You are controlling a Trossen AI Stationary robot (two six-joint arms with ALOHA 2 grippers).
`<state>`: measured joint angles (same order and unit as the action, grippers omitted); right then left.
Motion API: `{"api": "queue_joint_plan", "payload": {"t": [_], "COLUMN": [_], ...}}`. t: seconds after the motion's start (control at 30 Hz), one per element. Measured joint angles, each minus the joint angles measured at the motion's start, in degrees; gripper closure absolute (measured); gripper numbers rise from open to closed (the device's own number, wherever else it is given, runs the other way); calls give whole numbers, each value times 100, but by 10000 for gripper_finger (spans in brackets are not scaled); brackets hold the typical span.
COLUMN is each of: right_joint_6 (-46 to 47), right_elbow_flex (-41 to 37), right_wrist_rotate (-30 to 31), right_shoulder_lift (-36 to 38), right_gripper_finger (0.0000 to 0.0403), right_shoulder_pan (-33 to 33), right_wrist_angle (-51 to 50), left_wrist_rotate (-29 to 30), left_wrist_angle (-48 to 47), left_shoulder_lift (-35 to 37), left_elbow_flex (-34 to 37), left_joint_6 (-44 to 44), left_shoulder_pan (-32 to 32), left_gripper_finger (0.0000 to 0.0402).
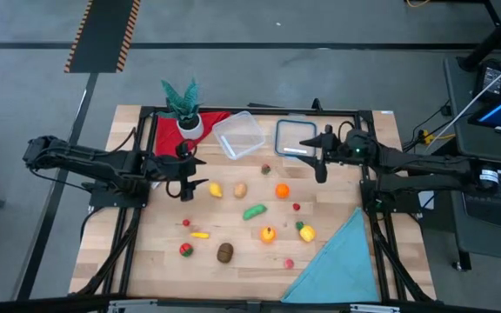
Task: Pick and placing Produce into tupperware
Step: Put the lemon into the transparent bin
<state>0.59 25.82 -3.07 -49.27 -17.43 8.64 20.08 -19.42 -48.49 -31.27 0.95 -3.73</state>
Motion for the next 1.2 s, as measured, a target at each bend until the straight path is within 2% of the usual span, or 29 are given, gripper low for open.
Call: {"api": "queue_joint_plan", "payload": {"t": [0.23, 0.47, 0.63, 0.73, 1.0, 1.2], "right_joint_6": [-577, -731, -731, -731, -703, -709], "right_elbow_flex": [0, 0, 0, 0, 0, 0], "right_wrist_rotate": [-161, -162, -153, -152, -148, -149], "right_shoulder_lift": [6, 4, 4, 4, 4, 4], "right_gripper_finger": [155, 155, 155, 155, 155, 155], "right_shoulder_pan": [0, 0, 0, 0, -2, -2], "right_wrist_angle": [24, 17, 176, 458, 658, 644], "left_wrist_rotate": [160, 155, -173, -216, -285, -535], "left_wrist_angle": [39, 134, 303, 58, -1971, -2511], "left_shoulder_lift": [0, -116, -641, -1144, -2439, -3129], "left_elbow_flex": [0, 0, -68, -433, -1902, -2621], "left_joint_6": [322, -502, -869, -1041, -1353, -1926], "left_shoulder_pan": [147, 147, 149, 151, 151, 151], "left_gripper_finger": [140, 140, 140, 140, 140, 140]}}
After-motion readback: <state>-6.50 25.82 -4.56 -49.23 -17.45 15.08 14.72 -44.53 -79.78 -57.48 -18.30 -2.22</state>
